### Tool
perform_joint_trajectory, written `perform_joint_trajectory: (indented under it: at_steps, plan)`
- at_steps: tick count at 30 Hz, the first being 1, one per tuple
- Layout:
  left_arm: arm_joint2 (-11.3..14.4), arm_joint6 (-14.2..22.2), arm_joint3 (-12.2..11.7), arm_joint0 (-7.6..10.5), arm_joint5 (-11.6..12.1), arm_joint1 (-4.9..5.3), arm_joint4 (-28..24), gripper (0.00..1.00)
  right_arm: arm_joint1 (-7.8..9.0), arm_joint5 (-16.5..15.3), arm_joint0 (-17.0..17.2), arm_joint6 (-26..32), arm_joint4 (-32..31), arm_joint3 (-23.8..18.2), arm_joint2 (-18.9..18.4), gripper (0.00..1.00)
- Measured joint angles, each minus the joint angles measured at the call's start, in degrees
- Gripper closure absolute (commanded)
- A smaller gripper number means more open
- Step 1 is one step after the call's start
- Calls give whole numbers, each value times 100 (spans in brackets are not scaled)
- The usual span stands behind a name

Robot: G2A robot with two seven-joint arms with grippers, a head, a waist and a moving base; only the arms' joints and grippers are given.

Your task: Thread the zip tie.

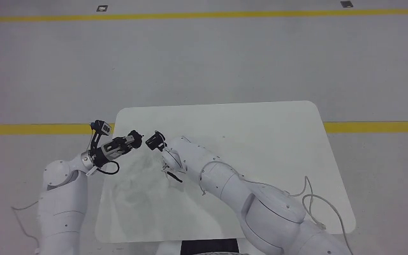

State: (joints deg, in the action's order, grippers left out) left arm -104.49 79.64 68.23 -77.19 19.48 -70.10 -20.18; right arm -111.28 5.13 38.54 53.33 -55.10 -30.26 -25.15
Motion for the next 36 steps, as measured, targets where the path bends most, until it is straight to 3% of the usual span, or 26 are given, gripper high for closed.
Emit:
perform_joint_trajectory:
  at_steps: [8, 11, 18, 25, 36]
  plan:
    - [0, 0, 0, 0, 0, 0, 0, 100, 118, 2, 118, 29, -127, -288, -158, 100]
    - [0, 0, 0, 0, 0, 0, 0, 100, 163, -18, 175, 78, -182, -381, -210, 91]
    - [0, 0, 0, 0, 0, 0, 0, 100, 218, -94, 281, 157, -264, -471, -304, 89]
    - [0, 0, 0, 0, 0, 0, 0, 100, 227, -56, 303, 186, -394, -502, -355, 91]
    - [0, 0, 0, 0, 0, 0, 0, 100, 117, 266, 372, 201, -887, -498, -187, 84]
